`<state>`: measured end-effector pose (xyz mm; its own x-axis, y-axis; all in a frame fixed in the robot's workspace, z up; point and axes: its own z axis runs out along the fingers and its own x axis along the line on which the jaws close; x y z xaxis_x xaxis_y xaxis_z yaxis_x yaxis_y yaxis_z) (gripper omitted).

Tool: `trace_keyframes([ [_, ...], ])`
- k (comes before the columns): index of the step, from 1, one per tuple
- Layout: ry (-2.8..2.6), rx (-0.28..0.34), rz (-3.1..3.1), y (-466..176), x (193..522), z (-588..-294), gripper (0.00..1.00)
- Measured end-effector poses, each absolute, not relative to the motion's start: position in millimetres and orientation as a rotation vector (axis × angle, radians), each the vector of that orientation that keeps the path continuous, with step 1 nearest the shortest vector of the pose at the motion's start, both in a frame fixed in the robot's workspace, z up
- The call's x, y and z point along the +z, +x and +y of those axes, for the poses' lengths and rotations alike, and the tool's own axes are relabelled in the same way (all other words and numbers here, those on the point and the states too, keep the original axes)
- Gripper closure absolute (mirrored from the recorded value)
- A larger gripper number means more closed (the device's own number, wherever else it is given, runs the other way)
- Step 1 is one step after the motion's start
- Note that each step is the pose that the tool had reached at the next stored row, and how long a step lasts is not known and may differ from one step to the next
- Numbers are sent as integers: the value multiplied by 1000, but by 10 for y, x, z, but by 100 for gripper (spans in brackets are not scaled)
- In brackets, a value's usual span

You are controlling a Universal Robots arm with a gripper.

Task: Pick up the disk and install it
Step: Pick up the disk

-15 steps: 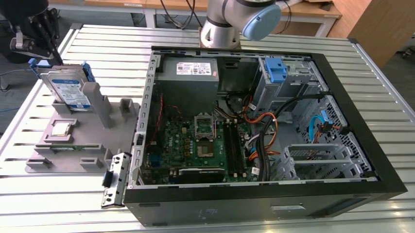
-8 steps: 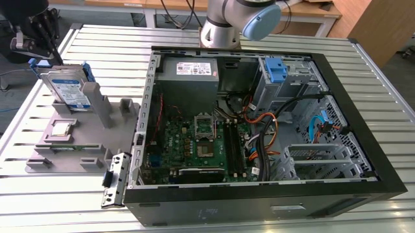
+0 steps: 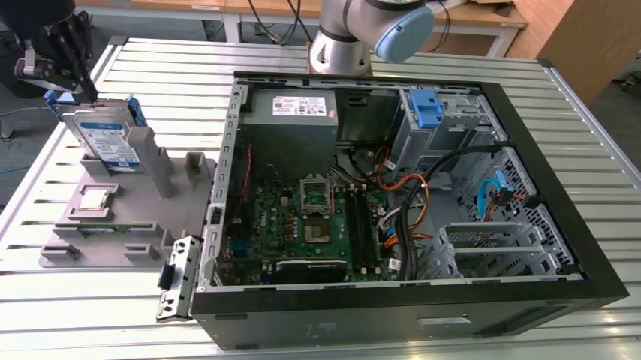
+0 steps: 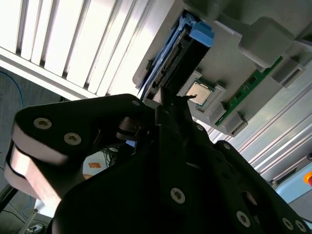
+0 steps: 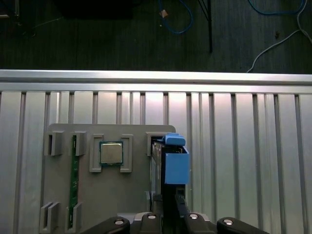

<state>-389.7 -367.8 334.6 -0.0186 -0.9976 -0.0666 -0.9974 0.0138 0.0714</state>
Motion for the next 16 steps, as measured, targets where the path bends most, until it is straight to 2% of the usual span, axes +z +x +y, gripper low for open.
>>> trace_keyframes([
  [2, 2199, -153, -2235, -3897, 3346, -3678, 71],
  [5, 2199, -153, -2235, -3897, 3345, -3678, 65],
  [7, 2199, -153, -2235, -3897, 3345, -3678, 53],
  [8, 2199, -153, -2235, -3897, 3345, -3678, 53],
  [9, 2199, -153, -2235, -3897, 3345, -3678, 47],
  [16, 2199, -153, -2235, -3897, 3291, -3678, 47],
])
